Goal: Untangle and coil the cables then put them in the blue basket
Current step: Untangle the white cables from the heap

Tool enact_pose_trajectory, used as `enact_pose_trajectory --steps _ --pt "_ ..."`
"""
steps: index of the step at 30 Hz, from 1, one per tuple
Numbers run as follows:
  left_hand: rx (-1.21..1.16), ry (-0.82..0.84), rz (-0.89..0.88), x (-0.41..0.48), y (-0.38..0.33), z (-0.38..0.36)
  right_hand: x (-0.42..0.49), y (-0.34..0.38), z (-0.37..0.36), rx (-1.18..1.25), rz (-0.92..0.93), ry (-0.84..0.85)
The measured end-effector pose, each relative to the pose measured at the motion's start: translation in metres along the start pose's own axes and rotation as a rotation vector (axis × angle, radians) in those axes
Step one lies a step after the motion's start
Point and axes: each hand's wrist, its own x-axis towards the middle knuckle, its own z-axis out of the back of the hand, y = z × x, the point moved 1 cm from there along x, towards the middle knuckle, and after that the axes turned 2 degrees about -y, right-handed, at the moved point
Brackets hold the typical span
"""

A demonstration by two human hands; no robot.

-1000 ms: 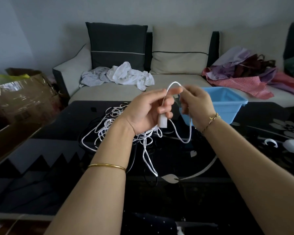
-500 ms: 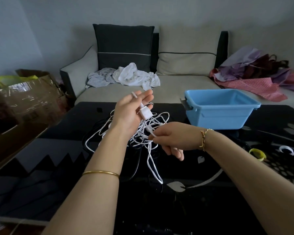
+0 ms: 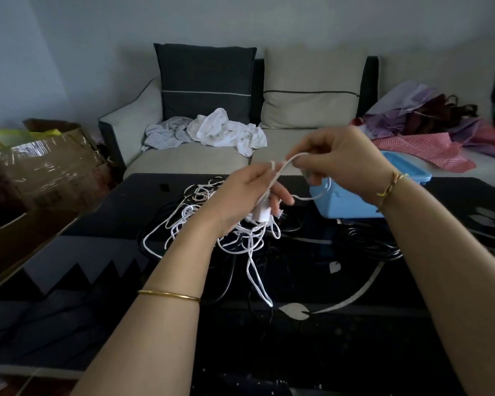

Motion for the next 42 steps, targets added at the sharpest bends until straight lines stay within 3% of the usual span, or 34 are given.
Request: enact_pose_trajectory --steps 5,9,14,16,19,22,24,27,29,32,36,40,42 --pt "-0.275 0.155 0.066 0.000 -0.011 -0.007 0.011 -0.018 -0.005 0.376 -0.153 0.026" --pt "-0.447 0.274 0.043 0.001 -0.012 -0.006 0.005 -0.032 -0.036 0.516 -0.252 0.012" --pt "-0.908 0.199 -0.016 0.006 -0.011 -0.001 -0.010 -0.042 -0.075 0.086 -0.197 0.220" --pt "-0.943 0.090 -0.078 0.011 -0.008 0.009 -0.018 -0.038 -0.082 -0.026 -0.167 0.353" --pt "-0.776 -0.194 -0.062 0.017 0.001 0.019 -0.026 -0.021 -0.079 -0.195 -0.080 0.500" --pt "-0.481 -0.360 -0.042 0.015 0.011 0.022 -0.022 -0.003 -0.062 -0.462 0.022 0.431" --pt "-0.242 -0.330 -0.074 0.012 0.011 0.021 -0.016 0.001 -0.045 -0.527 0.051 0.262" --pt "0.167 -0.215 -0.080 0.005 0.002 0.012 -0.011 -0.001 -0.023 -0.304 0.044 0.077" --pt "0.288 -0.092 -0.039 0.004 0.001 0.003 -0.009 -0.005 -0.016 -0.254 0.075 -0.006" --pt "0.060 0.049 0.096 0.002 0.002 -0.003 -0.005 -0.008 -0.010 -0.171 0.112 -0.163" --pt "-0.354 0.168 0.147 0.002 -0.005 -0.004 0.000 -0.025 -0.011 0.191 -0.060 -0.322" --pt "-0.592 0.310 0.109 0.001 -0.011 -0.006 -0.008 -0.042 -0.043 0.331 -0.239 -0.192" --pt "-0.756 0.284 0.106 0.002 -0.013 -0.007 -0.013 -0.045 -0.060 0.365 -0.283 -0.113"
